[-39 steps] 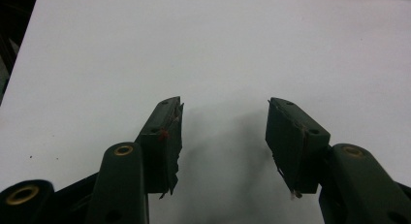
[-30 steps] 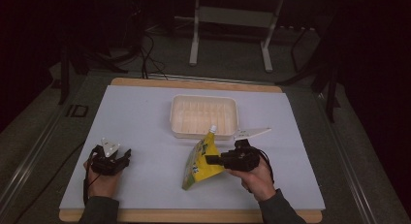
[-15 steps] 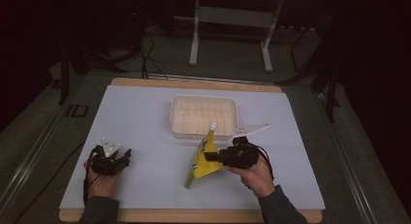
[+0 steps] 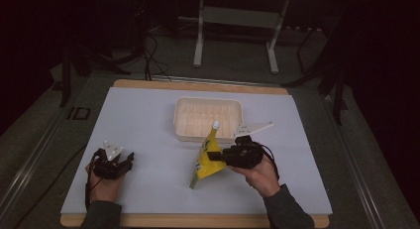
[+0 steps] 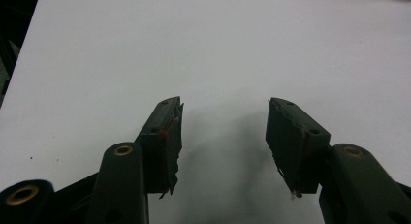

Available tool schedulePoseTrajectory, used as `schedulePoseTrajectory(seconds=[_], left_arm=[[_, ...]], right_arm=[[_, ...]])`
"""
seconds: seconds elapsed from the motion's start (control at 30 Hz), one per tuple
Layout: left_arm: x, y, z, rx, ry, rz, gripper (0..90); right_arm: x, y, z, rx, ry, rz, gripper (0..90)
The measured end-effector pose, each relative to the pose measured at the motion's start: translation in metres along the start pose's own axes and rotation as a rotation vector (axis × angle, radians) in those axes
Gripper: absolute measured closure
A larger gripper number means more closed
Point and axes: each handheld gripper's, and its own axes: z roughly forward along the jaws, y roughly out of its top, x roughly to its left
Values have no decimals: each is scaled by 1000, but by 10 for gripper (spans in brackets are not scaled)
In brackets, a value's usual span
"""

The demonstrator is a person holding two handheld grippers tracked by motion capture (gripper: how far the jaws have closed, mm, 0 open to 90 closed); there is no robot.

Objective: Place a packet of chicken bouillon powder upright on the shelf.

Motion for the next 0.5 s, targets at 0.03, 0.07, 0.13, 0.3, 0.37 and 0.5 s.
schedulePoseTrajectory(seconds=[0.03,0.07,0.13,0.3,0.37,0.5], left_arm=[[0,0,0,0,0,0,468],[0,0,0,0,0,0,468],[0,0,0,1,0,2,468],[0,0,0,1,-1,0,468],[0,0,0,1,0,0,467],[0,0,0,1,-1,0,467]], right_arm=[[0,0,0,0,0,0,900],[0,1,0,0,-1,-1,900],[0,3,0,1,-2,-6,900],[-1,6,1,-3,0,-14,900],[-2,8,1,-8,2,-17,900],[-2,10,3,-6,0,-28,900]])
